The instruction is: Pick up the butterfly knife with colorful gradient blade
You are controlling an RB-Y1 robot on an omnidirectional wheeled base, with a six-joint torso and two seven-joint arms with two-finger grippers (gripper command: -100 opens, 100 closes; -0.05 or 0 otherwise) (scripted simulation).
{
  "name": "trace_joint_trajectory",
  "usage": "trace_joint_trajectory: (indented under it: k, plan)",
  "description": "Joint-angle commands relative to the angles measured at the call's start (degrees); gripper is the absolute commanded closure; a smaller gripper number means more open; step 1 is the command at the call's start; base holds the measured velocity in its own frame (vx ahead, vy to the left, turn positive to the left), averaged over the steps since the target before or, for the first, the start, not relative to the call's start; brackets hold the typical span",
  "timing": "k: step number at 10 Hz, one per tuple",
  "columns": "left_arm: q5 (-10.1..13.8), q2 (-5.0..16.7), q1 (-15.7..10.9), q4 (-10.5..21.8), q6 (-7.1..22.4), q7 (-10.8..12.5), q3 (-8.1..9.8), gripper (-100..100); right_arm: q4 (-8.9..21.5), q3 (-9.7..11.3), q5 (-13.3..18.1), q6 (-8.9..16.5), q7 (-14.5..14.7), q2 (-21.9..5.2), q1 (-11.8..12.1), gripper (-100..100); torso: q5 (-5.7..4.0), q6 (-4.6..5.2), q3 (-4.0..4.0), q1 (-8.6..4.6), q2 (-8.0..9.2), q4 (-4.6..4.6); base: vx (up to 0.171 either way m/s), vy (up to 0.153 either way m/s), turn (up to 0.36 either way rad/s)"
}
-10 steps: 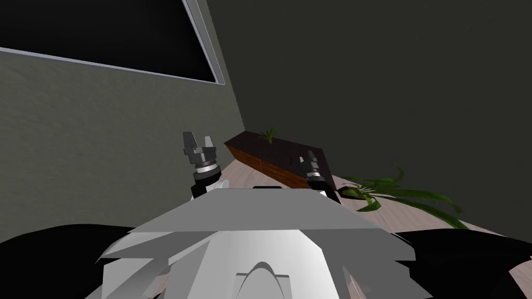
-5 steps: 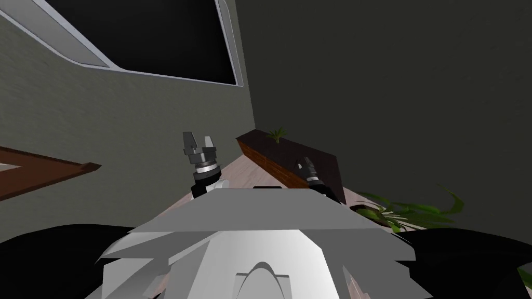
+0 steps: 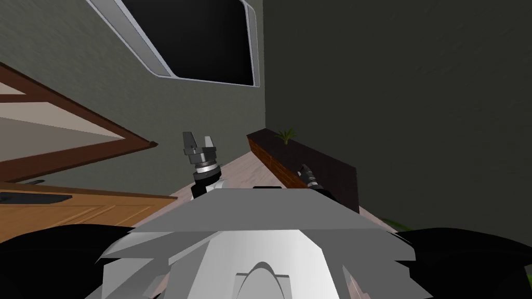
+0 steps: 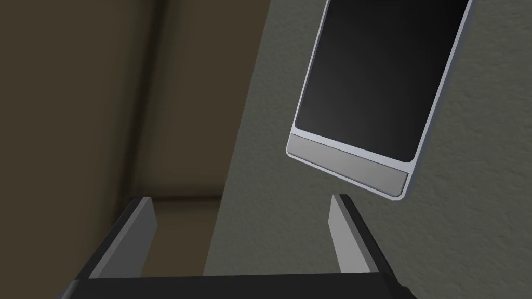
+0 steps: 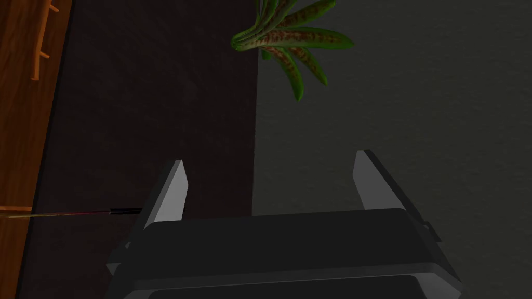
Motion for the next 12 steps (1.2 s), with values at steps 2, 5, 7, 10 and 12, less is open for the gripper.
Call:
trace_joint_trajectory:
  k: [2, 5, 7, 10, 12]
  plan:
    - [0.00, 0.00, 0.00, 0.00, 0.00, 0.00, 0.00, 0, 1.53, 0.99, -1.14, 2.42, -0.01, -1.47, 1.08, -100, 0.00, -0.02, -0.04, 0.03, -0.08, -0.02, -0.024, -0.044, 0.323]
    - [0.00, 0.00, 0.01, 0.00, 0.00, 0.00, 0.00, 0, 4.95, 2.62, -3.11, 6.02, -0.68, -4.87, 2.47, -100, 0.01, 0.02, -0.10, 0.06, -0.17, -0.04, -0.012, -0.039, 0.328]
    - [0.00, 0.00, 0.00, 0.00, 0.00, 0.00, 0.00, 0, 6.71, 3.50, -3.96, 7.77, -1.08, -6.62, 3.11, -100, -0.01, -0.01, -0.13, -0.08, -0.23, -0.05, -0.001, -0.063, 0.406]
    - [0.00, 0.00, 0.02, 0.00, 0.00, 0.00, 0.01, 0, 10.32, 5.40, -5.37, 11.15, -2.00, -10.18, 4.27, -100, 0.01, 0.04, -0.19, 0.05, -0.33, -0.07, 0.015, -0.037, 0.322]
    - [0.00, 0.01, 0.02, 0.00, 0.00, 0.00, 0.01, 0, 13.67, 7.44, -6.41, 14.29, -3.03, -13.73, 5.23, -100, -0.01, 0.01, -0.23, -0.09, -0.40, -0.09, 0.048, -0.088, 0.439]
